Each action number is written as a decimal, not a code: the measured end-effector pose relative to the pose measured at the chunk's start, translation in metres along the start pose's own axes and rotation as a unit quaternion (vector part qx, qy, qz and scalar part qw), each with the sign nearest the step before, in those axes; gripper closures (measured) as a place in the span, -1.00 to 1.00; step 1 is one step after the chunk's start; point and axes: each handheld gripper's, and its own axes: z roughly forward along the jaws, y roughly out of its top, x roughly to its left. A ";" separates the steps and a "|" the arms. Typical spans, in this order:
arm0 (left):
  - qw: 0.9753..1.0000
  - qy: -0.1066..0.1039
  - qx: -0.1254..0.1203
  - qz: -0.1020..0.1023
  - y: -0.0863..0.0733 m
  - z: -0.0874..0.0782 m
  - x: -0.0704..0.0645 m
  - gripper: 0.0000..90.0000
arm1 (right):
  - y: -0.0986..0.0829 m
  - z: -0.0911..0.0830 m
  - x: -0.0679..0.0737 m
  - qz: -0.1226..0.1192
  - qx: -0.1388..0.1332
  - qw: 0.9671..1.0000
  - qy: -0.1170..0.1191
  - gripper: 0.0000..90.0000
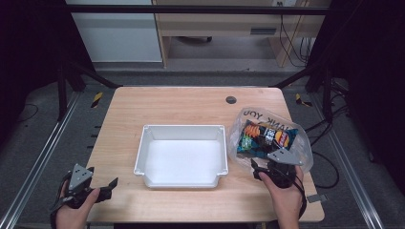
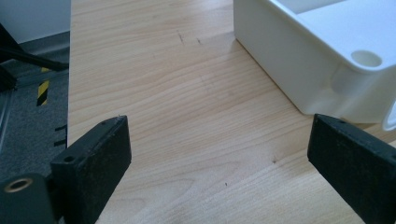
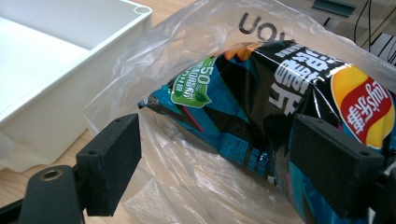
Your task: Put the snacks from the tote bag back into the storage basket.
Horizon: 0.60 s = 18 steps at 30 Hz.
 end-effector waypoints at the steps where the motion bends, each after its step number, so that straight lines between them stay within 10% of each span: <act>1: 1.000 -0.001 0.000 -0.001 0.000 0.000 0.000 -0.87 | 0.000 0.000 -0.001 0.000 -0.001 1.000 -0.001 -0.61; 14: 1.000 0.000 -0.002 -0.006 -0.001 0.000 -0.001 -0.87 | -0.003 -0.003 -0.011 0.007 0.000 1.000 -0.027 -0.66; 18: 1.000 -0.003 0.009 -0.003 0.000 0.002 -0.004 -0.85 | 0.001 0.001 -0.017 -0.008 0.025 1.000 0.008 -0.70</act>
